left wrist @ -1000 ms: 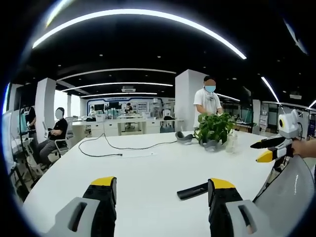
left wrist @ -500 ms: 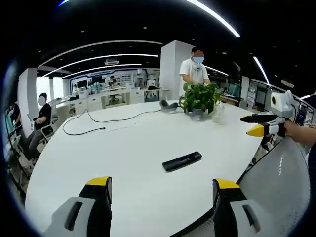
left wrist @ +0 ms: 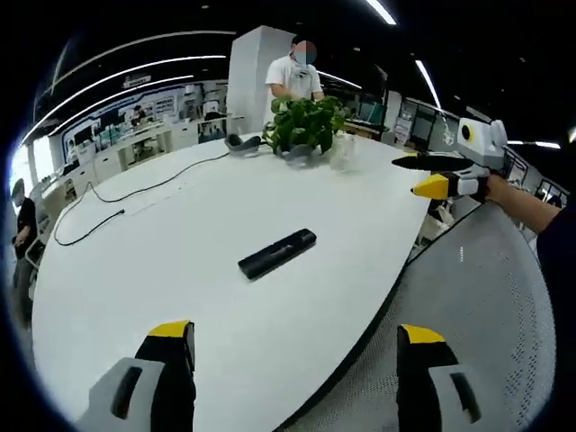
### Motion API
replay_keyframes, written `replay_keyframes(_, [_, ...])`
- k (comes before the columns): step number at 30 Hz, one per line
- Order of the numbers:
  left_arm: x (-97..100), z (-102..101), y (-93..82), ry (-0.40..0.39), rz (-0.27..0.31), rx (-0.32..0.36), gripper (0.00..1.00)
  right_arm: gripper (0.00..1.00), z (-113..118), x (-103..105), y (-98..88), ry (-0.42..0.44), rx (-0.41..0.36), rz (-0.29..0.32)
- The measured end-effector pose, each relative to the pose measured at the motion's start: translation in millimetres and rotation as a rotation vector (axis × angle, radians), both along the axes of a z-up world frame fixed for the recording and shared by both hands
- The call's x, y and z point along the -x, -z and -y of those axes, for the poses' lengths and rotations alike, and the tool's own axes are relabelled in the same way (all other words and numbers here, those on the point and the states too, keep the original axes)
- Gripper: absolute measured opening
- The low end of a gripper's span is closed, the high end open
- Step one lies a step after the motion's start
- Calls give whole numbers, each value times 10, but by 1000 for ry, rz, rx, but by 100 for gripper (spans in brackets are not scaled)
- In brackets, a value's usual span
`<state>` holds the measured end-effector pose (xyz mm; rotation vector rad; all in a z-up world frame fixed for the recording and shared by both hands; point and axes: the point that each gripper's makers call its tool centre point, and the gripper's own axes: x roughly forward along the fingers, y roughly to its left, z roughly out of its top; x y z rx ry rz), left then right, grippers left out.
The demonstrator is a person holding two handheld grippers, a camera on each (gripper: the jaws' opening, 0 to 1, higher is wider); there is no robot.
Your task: Press the specified remote control buttons in sequence, fully releasing each button before pressing the next.
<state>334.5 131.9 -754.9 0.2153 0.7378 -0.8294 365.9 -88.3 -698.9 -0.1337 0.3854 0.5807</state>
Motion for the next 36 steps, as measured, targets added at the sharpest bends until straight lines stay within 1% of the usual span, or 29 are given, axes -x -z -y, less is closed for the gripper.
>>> replay_keyframes(3, [-95, 52, 22, 30, -8, -4, 89, 71, 11, -5, 5, 4, -2, -3])
replay_keyframes(6, [-177, 138, 39, 78, -21, -7, 89, 71, 6, -2, 6, 3, 1, -4])
replay_keyframes(7, [-189, 146, 41, 82, -21, -8, 88, 71, 4, -2, 9, 2, 3, -4])
replay_keyframes(11, [-320, 212, 58, 130, -21, -29, 87, 70, 4, 1, 24, 0, 10, -10])
replay_keyframes(15, [-450, 240, 97, 178, -12, -79, 84, 69, 11, 0, 35, 2, 11, -14])
replay_keyframes(17, [-527, 231, 143, 189, 4, -118, 82, 69, 13, 0, 37, 4, 10, -15])
replay_keyframes(21, [-619, 248, 278, 194, -12, -146, 81, 69, 42, -7, 43, 18, 9, -17])
replay_keyframes(26, [-670, 338, 361, 215, -34, -139, 76, 69, 60, -8, 49, 26, 7, -20])
replay_keyframes(30, [-753, 395, 415, 237, -37, -160, 76, 68, 62, -8, 62, 26, 14, -26])
replay_keyframes(33, [-816, 435, 429, 253, -39, -164, 76, 69, 82, -17, 64, 36, 23, -22])
replay_keyframes(36, [-902, 433, 473, 274, -45, -194, 76, 68, 100, -22, 71, 44, 23, -27])
